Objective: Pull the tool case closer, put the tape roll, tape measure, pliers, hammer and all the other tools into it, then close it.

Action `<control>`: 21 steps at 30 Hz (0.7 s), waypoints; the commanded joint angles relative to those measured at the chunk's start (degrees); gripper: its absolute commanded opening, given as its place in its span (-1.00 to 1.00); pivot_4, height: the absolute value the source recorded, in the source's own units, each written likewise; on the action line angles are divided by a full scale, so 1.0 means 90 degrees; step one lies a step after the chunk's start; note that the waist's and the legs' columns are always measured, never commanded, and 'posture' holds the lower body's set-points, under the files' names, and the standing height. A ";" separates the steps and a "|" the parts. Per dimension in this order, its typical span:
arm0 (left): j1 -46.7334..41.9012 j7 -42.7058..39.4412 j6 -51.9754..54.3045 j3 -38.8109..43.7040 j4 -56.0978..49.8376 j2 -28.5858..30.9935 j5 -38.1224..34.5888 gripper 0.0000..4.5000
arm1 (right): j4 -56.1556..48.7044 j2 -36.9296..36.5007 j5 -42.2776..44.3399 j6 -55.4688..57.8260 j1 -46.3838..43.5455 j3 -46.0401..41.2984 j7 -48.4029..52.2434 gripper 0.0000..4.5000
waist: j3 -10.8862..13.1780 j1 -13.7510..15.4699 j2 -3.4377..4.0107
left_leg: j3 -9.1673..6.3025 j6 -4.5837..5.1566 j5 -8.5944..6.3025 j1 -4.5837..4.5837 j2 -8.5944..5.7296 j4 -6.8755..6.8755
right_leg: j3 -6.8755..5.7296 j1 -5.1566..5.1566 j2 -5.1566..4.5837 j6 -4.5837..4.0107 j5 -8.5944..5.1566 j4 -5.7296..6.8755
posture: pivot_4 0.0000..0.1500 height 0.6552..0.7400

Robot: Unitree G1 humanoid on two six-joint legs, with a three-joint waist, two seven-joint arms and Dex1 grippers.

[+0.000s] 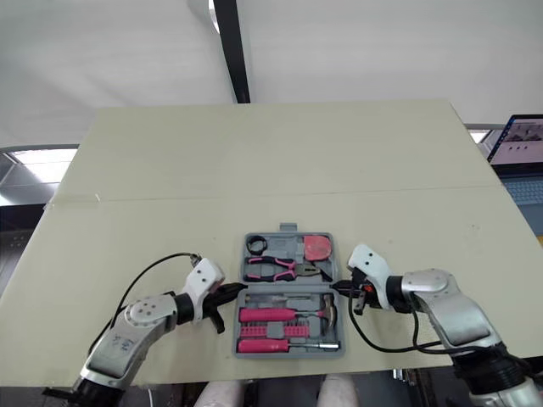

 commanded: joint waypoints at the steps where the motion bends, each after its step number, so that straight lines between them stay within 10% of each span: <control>1: 0.0235 0.0000 0.0121 -0.0257 -0.0429 -0.0062 -0.0040 -1.00 | -0.0334 -0.0032 0.0211 0.0018 0.0052 0.0006 0.0171 -1.00 | 0.0000 0.0002 0.0000 | 0.0000 0.0000 0.0000 0.0000 0.0000 0.0000 | 0.0000 0.0000 0.0000 0.0000 0.0000 0.0001 | 1.00 1.00; 21: 0.0741 0.0095 0.0265 -0.0041 -0.0767 0.0149 -0.0048 -1.00 | -0.0593 -0.0156 0.0292 0.0089 0.0428 -0.0006 0.0254 -1.00 | 0.0000 0.0002 0.0000 | 0.0001 0.0000 0.0000 0.0001 0.0001 0.0000 | 0.0001 0.0001 0.0001 0.0000 0.0000 -0.0002 | 1.00 1.00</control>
